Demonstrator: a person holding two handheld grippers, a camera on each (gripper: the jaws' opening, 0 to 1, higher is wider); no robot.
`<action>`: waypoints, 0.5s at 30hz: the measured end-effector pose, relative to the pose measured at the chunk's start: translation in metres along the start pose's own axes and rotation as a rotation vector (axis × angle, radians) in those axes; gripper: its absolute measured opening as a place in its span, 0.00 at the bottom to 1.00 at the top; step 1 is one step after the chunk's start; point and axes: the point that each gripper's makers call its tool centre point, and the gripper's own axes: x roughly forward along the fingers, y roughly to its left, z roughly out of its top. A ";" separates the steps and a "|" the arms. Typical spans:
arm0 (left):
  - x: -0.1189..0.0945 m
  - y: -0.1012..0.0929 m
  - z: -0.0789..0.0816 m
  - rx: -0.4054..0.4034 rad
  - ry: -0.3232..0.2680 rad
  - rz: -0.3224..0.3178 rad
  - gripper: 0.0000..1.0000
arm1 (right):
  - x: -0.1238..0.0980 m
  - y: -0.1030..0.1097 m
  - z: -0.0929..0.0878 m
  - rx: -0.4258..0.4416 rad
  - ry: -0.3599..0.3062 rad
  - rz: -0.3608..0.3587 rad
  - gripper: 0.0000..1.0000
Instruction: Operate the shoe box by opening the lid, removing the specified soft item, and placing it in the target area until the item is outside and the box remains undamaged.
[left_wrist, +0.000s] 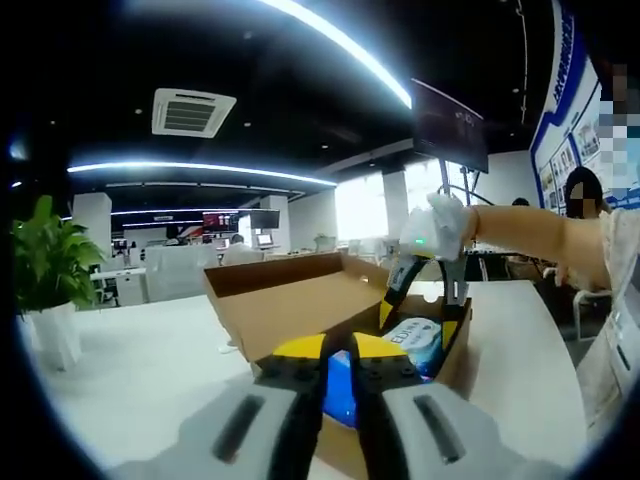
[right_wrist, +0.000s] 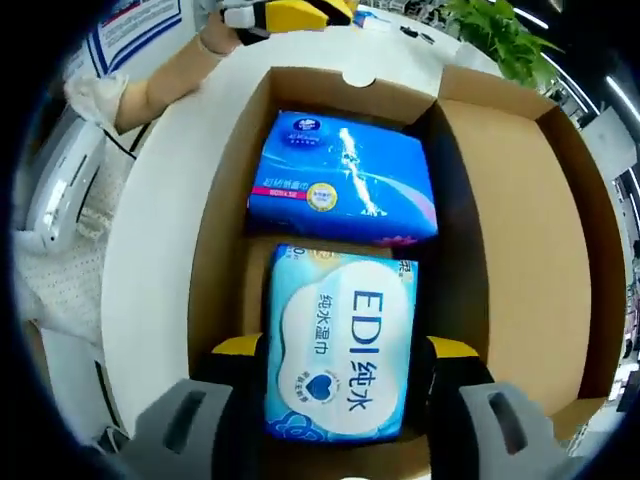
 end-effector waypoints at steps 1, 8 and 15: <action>0.000 0.000 0.000 0.001 0.001 -0.001 0.08 | 0.002 0.000 -0.001 -0.001 0.011 0.009 0.66; 0.000 0.001 0.001 0.004 0.000 -0.002 0.08 | 0.022 0.004 -0.006 0.001 0.090 0.078 0.69; 0.000 0.001 0.000 0.001 0.004 -0.005 0.08 | 0.029 0.005 -0.009 0.006 0.116 0.114 0.72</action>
